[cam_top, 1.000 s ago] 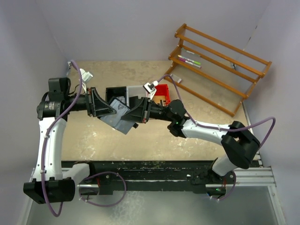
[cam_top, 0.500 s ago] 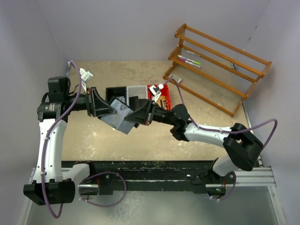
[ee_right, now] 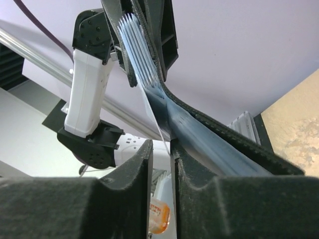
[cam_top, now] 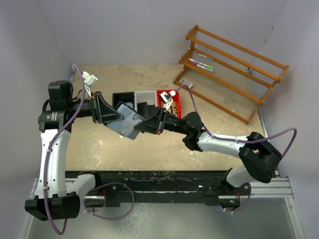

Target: Take the credit cards out of the card holder

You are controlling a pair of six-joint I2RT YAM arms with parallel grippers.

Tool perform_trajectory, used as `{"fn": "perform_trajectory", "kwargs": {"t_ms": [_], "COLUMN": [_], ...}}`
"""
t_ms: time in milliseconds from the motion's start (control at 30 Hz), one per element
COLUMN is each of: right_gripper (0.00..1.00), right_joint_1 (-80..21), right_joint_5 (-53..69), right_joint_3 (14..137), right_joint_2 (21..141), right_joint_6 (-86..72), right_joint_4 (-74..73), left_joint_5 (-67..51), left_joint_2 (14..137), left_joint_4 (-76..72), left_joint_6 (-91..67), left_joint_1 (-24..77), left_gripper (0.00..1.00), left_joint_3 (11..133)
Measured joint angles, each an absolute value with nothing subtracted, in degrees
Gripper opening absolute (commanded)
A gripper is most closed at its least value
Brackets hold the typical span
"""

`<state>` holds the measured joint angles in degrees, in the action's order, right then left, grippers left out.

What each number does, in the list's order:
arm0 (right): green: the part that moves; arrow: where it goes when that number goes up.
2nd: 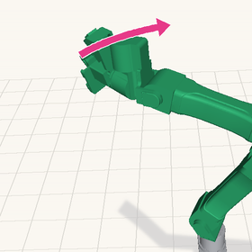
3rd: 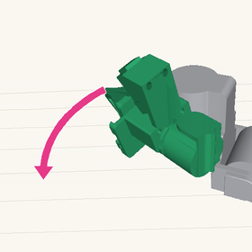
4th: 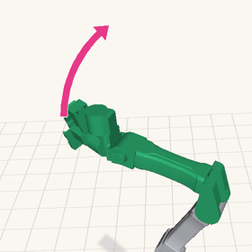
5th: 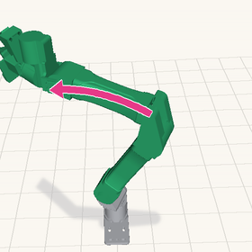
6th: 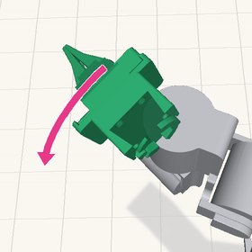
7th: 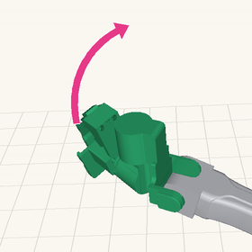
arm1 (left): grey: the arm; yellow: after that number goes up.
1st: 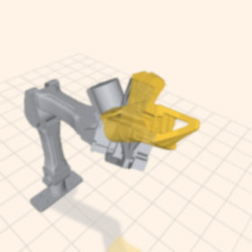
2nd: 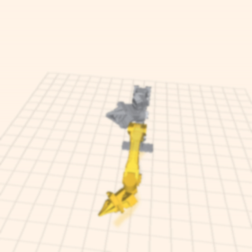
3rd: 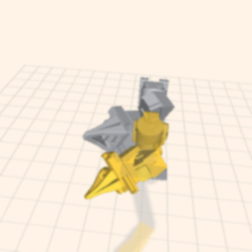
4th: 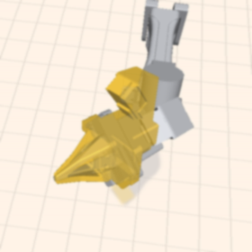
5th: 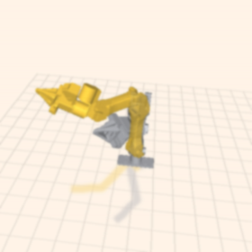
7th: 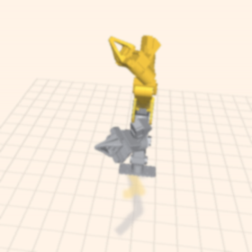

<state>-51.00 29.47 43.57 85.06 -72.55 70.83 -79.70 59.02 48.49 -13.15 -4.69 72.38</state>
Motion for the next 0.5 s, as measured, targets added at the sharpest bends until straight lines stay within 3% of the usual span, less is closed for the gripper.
{"fn": "perform_trajectory", "kwargs": {"t_ms": [133, 267, 333, 500], "right_gripper": [0.29, 0.06, 0.00, 0.00], "right_joint_1": [-51.0, -50.9, -50.9, -50.7], "right_joint_5": [29.5, 29.5, 29.4, 29.5], "right_joint_3": [43.7, 45.0, 45.3, 45.1], "right_joint_2": [85.2, 86.4, 87.0, 87.1], "right_joint_6": [-73.4, -74.4, -74.9, -75.6], "right_joint_4": [72.0, 73.5, 73.7, 74.2], "left_joint_5": [-78.0, -77.2, -76.8, -74.5], "left_joint_2": [58.9, 58.9, 58.9, 59.0], "left_joint_4": [47.8, 47.6, 47.7, 48.9], "left_joint_6": [-14.0, -14.5, -14.5, -14.1], "left_joint_1": [-4.7, -4.7, -4.6, -4.4], "left_gripper": [0.00, 0.00, 0.00, 0.00], "left_joint_3": [72.4, 72.4, 72.4, 72.8]}}
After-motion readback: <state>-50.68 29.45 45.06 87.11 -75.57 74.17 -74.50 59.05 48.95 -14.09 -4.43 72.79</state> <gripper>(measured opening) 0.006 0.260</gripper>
